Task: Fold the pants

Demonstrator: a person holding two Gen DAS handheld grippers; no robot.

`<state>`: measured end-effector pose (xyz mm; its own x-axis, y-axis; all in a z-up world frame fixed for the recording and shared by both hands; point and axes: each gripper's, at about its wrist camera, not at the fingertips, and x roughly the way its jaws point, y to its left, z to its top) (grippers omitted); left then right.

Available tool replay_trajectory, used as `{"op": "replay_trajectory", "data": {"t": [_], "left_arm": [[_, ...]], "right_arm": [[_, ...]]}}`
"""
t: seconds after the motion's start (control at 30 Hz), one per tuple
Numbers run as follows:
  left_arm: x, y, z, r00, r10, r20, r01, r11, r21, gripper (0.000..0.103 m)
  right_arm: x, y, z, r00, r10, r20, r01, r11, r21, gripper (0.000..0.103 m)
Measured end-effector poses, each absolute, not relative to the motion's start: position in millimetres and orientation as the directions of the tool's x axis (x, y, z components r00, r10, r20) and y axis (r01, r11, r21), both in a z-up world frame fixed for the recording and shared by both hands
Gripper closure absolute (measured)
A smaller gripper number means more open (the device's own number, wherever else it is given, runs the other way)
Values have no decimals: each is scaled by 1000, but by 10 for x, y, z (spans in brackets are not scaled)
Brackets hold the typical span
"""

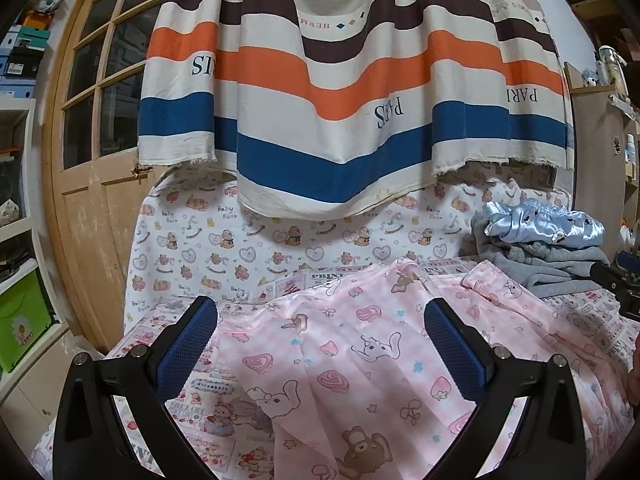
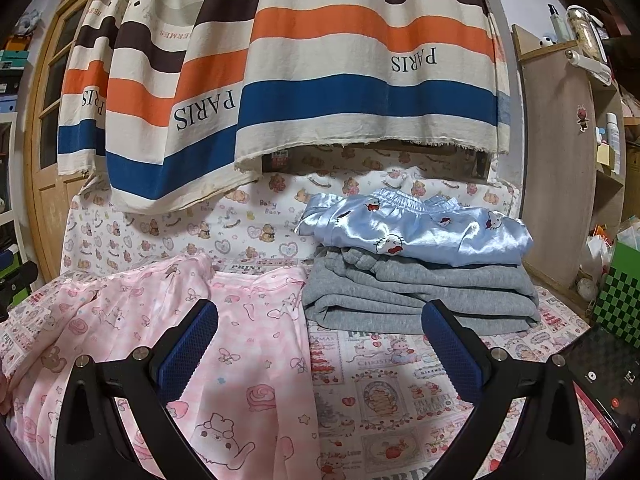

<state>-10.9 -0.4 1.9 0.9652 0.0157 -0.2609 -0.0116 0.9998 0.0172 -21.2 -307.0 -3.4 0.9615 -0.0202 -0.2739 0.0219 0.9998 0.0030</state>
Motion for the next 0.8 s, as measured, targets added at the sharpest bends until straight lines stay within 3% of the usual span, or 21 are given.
{"op": "replay_trajectory", "data": {"t": [0.7, 0.8], "left_arm": [[-220, 48, 41, 978, 46, -202, -47, 999, 4, 0], [-265, 80, 58, 982, 53, -182, -56, 998, -8, 0]], "right_arm": [[-247, -3082, -40, 963, -26, -268, 27, 1000, 2, 1], [-291, -3091, -36, 966, 39, -257, -35, 999, 21, 1]]}}
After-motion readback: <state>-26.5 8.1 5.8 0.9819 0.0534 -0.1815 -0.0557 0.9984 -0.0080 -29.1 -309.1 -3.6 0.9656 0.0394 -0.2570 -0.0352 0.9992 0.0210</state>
